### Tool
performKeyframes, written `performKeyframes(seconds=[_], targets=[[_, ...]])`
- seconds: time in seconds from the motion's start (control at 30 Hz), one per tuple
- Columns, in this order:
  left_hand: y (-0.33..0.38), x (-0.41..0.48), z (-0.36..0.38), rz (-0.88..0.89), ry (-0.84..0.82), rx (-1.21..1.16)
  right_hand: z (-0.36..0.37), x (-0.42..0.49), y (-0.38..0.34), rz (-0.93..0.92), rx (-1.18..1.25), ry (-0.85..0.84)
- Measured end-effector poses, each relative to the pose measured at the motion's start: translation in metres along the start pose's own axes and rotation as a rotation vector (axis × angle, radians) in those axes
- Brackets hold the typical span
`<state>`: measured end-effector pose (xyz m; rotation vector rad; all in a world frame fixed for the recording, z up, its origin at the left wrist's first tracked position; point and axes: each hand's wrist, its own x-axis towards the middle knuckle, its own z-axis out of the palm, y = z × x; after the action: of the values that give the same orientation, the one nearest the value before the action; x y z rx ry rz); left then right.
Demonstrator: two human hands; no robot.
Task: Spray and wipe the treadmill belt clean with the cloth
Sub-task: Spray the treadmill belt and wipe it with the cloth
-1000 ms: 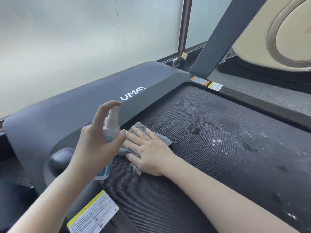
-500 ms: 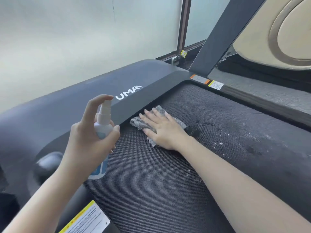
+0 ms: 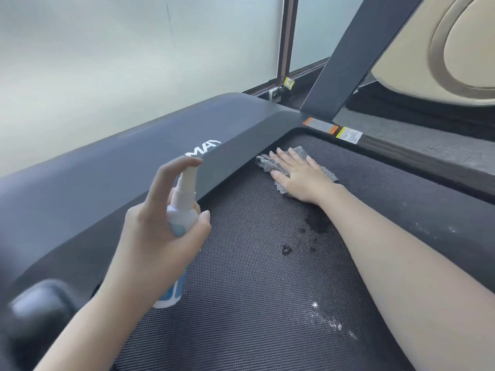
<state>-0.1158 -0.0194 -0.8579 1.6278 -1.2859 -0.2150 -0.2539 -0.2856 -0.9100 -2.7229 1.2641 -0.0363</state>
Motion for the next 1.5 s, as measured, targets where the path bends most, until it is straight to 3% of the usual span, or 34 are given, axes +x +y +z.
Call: performKeyframes(seconds=[0.37, 0.57, 1.33, 1.5], targets=[[-0.013, 0.001, 0.000, 0.023, -0.022, 0.091, -0.010, 0.005, 0.109, 0.310, 0.032, -0.004], [-0.007, 0.003, 0.001, 0.016, -0.016, 0.055, -0.009, -0.011, 0.097, 0.315, 0.082, 0.005], [0.019, -0.010, -0.007, 0.026, -0.085, 0.097, 0.020, -0.210, -0.091, -0.420, 0.070, -0.109], [0.031, -0.014, -0.015, 0.040, -0.069, 0.095, 0.034, -0.250, -0.103, -0.574, 0.086, -0.020]])
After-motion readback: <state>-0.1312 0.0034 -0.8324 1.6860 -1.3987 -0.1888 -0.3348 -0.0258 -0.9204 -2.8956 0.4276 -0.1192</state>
